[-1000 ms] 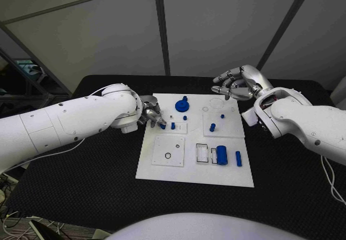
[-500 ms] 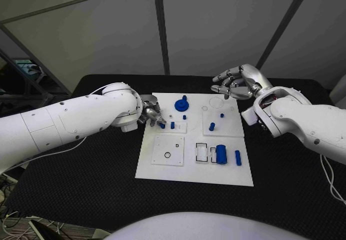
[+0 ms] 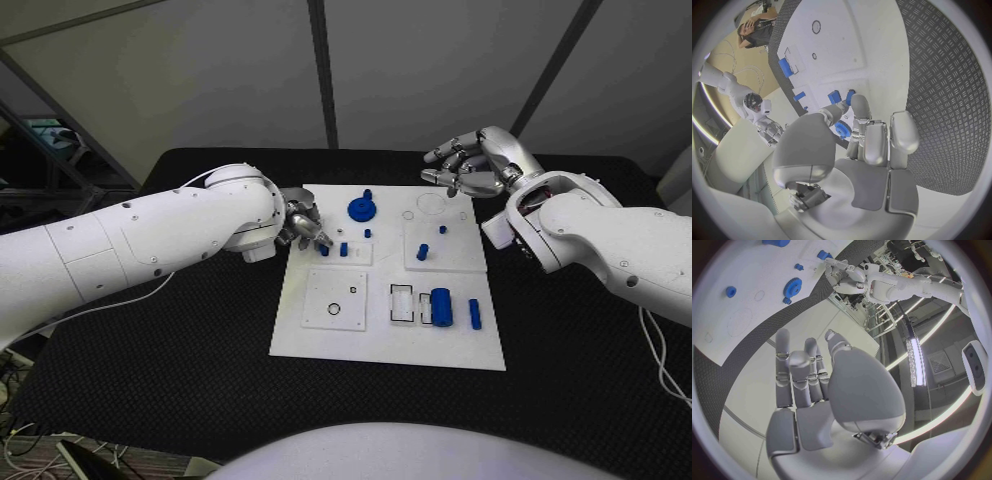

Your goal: Assemble the parts on the task board

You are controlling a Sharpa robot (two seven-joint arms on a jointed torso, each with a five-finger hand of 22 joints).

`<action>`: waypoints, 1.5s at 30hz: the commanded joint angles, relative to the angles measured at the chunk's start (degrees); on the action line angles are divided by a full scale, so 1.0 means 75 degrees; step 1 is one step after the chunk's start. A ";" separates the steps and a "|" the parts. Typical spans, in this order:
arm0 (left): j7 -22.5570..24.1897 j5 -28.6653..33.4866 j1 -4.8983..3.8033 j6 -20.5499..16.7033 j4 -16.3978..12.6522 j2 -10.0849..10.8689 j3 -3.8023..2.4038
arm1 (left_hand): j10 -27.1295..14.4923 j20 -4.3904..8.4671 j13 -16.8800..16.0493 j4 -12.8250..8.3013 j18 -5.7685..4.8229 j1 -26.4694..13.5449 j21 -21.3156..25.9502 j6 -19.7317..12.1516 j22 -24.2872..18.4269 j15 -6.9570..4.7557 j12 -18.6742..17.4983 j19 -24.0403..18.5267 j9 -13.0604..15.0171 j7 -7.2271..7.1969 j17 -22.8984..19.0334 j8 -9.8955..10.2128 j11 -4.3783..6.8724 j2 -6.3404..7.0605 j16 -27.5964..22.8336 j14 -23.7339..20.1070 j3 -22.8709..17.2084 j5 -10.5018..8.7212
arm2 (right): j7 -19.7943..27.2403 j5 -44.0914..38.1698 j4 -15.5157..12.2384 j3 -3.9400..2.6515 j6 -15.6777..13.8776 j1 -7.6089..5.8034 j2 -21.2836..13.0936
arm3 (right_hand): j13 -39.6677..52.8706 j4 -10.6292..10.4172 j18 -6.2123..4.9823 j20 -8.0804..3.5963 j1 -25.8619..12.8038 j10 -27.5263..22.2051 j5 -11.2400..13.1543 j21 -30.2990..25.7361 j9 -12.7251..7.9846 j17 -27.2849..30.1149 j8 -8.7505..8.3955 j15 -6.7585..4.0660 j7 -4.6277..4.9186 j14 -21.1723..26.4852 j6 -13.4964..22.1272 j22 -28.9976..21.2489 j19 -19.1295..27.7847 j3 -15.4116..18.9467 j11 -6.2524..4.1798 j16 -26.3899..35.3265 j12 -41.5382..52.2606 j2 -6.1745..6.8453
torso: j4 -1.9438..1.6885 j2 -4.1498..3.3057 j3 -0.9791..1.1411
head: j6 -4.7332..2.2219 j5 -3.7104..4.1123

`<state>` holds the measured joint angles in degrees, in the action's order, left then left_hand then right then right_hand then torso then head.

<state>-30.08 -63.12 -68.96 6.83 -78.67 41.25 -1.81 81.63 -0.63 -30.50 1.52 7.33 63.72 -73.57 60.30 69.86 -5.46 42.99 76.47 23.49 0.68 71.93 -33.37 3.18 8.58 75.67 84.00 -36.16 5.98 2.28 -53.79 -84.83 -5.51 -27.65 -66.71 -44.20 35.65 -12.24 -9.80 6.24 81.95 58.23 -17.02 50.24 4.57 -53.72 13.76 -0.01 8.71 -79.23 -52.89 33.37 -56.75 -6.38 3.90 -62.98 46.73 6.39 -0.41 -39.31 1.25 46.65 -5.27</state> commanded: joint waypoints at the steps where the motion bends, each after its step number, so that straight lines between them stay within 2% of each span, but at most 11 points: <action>1: -0.0032 -0.0006 0.0033 0.0098 0.0030 -0.0021 0.0025 | 0.0068 0.0012 -0.0047 -0.0530 -0.0301 -0.0099 -0.0046 0.0098 0.0034 -0.0088 0.0057 0.0077 -0.0018 -0.0014 0.0014 0.0080 0.0030 -0.0026 0.0026 0.0267 -0.0406 -0.0031 | 0.0043 0.0020 -0.0019 -0.0005 0.0040 -0.0010 -0.0004 | -0.0007 -0.0032 -0.0098 -0.0002 -0.0056 -0.0057 -0.0031 -0.0047 -0.0009 0.0006 0.0050 -0.0021 0.0013 0.0039 0.0042 -0.0007 -0.0039 -0.0012 0.0005 0.0028 0.0037 0.0007 | -0.0006 0.0001 0.0001 | 0.0005 0.0011; 9: -0.0044 0.0029 0.0039 0.0053 0.0092 -0.0043 0.0025 | 0.0084 0.0036 -0.0129 -0.0406 -0.0313 -0.0224 -0.0055 0.0235 0.0080 -0.0109 0.0111 0.0111 -0.0032 -0.0054 0.0017 0.0212 0.0060 -0.0114 0.0024 0.0268 0.0167 -0.0050 | 0.0042 0.0020 -0.0024 -0.0005 0.0042 -0.0010 -0.0013 | -0.0011 -0.0036 -0.0098 -0.0002 -0.0060 -0.0059 -0.0031 -0.0052 -0.0009 0.0018 0.0050 -0.0021 0.0014 0.0042 0.0044 -0.0009 -0.0042 -0.0013 0.0005 0.0039 0.0039 0.0010 | -0.0007 -0.0001 0.0003 | 0.0002 0.0016; 18: -0.0057 0.0084 0.0040 0.0003 0.0152 -0.0049 0.0025 | 0.0078 0.0044 -0.0227 -0.0034 -0.0327 -0.0536 -0.0071 0.0426 0.0152 -0.0111 0.0171 0.0156 -0.0057 -0.0062 0.0022 0.0415 0.0066 -0.0188 0.0022 0.0270 0.1177 -0.0053 | 0.0042 0.0021 -0.0021 -0.0005 0.0038 -0.0010 -0.0019 | -0.0012 -0.0038 -0.0097 -0.0002 -0.0062 -0.0059 -0.0031 -0.0053 -0.0010 0.0020 0.0050 -0.0021 0.0014 0.0043 0.0045 -0.0010 -0.0042 -0.0013 0.0006 0.0041 0.0039 0.0011 | -0.0008 0.0005 -0.0001 | -0.0003 0.0026; 23: -0.0052 0.0096 0.0041 -0.0063 0.0173 -0.0047 0.0025 | 0.0078 0.0038 -0.0258 0.0298 -0.0330 -0.0880 -0.0071 0.0510 0.0177 -0.0098 0.0191 0.0168 -0.0062 -0.0040 0.0024 0.0504 0.0043 -0.0209 0.0022 0.0271 0.1715 -0.0053 | 0.0043 0.0024 -0.0018 -0.0005 0.0035 -0.0010 -0.0020 | -0.0014 -0.0043 -0.0097 -0.0002 -0.0068 -0.0060 -0.0030 -0.0055 -0.0010 0.0023 0.0050 -0.0020 0.0015 0.0044 0.0047 -0.0011 -0.0043 -0.0012 0.0007 0.0046 0.0040 0.0012 | -0.0009 0.0003 0.0000 | -0.0011 0.0033; 29: -0.0031 0.0105 0.0045 -0.0201 0.0162 -0.0030 0.0022 | 0.0082 0.0032 -0.0302 0.0593 -0.0336 -0.1136 -0.0087 0.0574 0.0218 -0.0093 0.0225 0.0191 -0.0060 -0.0035 0.0026 0.0577 0.0038 -0.0210 0.0021 0.0272 0.2221 -0.0042 | 0.0045 0.0037 -0.0014 -0.0005 0.0033 -0.0010 -0.0024 | -0.0016 -0.0050 -0.0097 -0.0001 -0.0077 -0.0061 -0.0030 -0.0058 -0.0010 0.0021 0.0051 -0.0019 0.0016 0.0043 0.0049 -0.0013 -0.0045 -0.0011 0.0008 0.0046 0.0041 0.0013 | -0.0008 0.0003 -0.0008 | -0.0019 0.0044; 36: 0.0015 0.0107 0.0046 -0.0367 0.0132 0.0013 0.0016 | 0.0085 0.0034 -0.0350 0.0749 -0.0334 -0.1167 -0.0082 0.0608 0.0230 -0.0098 0.0262 0.0195 -0.0051 -0.0043 0.0027 0.0628 0.0042 -0.0265 0.0021 0.0273 0.2540 -0.0032 | 0.0036 0.0040 -0.0002 -0.0005 0.0041 -0.0010 -0.0057 | -0.0016 -0.0050 -0.0097 -0.0001 -0.0077 -0.0061 -0.0030 -0.0058 -0.0010 0.0021 0.0051 -0.0019 0.0016 0.0043 0.0049 -0.0013 -0.0045 -0.0011 0.0008 0.0046 0.0041 0.0013 | -0.0005 0.0001 -0.0008 | -0.0031 0.0040; 40: 0.0166 0.0251 0.0048 -0.0562 0.0068 0.0072 -0.0012 | 0.0071 0.0036 -0.0340 0.0832 -0.0320 -0.1164 -0.0035 0.0611 0.0185 -0.0099 0.0251 0.0162 -0.0045 -0.0042 0.0026 0.0659 0.0042 -0.0303 0.0019 0.0272 0.2698 -0.0026 | 0.0039 0.0040 0.0017 -0.0005 0.0049 -0.0010 -0.0041 | -0.0021 -0.0061 -0.0096 -0.0001 -0.0088 -0.0062 -0.0031 -0.0064 -0.0010 0.0014 0.0051 -0.0018 0.0017 0.0041 0.0052 -0.0016 -0.0047 -0.0012 0.0009 0.0045 0.0044 0.0013 | -0.0008 0.0003 -0.0011 | -0.0028 0.0051; 43: 0.0353 0.0429 0.0049 -0.0832 0.0029 0.0123 -0.0049 | -0.0018 0.0031 -0.0232 0.0910 -0.0282 -0.1167 0.0102 0.0561 0.0043 -0.0092 0.0142 0.0061 -0.0031 -0.0023 0.0017 0.0678 0.0026 -0.0295 0.0010 0.0269 0.2874 -0.0021 | 0.0041 0.0041 0.0032 -0.0005 0.0053 -0.0009 -0.0028 | -0.0021 -0.0061 -0.0096 -0.0001 -0.0088 -0.0062 -0.0031 -0.0064 -0.0010 0.0014 0.0051 -0.0018 0.0017 0.0041 0.0052 -0.0016 -0.0047 -0.0012 0.0009 0.0045 0.0044 0.0013 | -0.0011 0.0008 -0.0002 | -0.0040 0.0057; 45: 0.0548 0.0518 0.0050 -0.1161 0.0007 0.0176 -0.0073 | -0.0225 0.0011 0.0126 0.0952 -0.0219 -0.1097 0.0348 0.0417 -0.0213 -0.0062 -0.0187 -0.0124 -0.0023 0.0034 0.0002 0.0727 -0.0021 -0.0269 -0.0004 0.0262 0.3056 -0.0007 | 0.0042 0.0043 0.0042 -0.0004 0.0055 -0.0009 -0.0024 | -0.0021 -0.0061 -0.0096 -0.0001 -0.0088 -0.0062 -0.0031 -0.0064 -0.0010 0.0014 0.0051 -0.0018 0.0017 0.0041 0.0052 -0.0016 -0.0047 -0.0012 0.0009 0.0045 0.0044 0.0013 | -0.0015 0.0009 -0.0005 | -0.0050 0.0079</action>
<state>-28.99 -61.22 -68.52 2.63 -78.44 42.39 -2.29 80.43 -0.49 -30.41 8.60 7.37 55.27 -71.45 63.85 68.78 -6.25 42.36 75.97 23.27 0.81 72.03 -28.18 3.12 6.70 75.67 83.78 -13.63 5.77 2.28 -53.66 -84.53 -5.51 -27.57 -66.71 -44.43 35.55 -12.41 -9.81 6.24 81.95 58.24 -17.02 50.03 4.57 -53.61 13.76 -0.01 8.71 -79.23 -52.89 33.33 -56.75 -6.55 3.90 -63.00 46.73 6.39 -0.49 -39.27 1.19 46.34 -4.80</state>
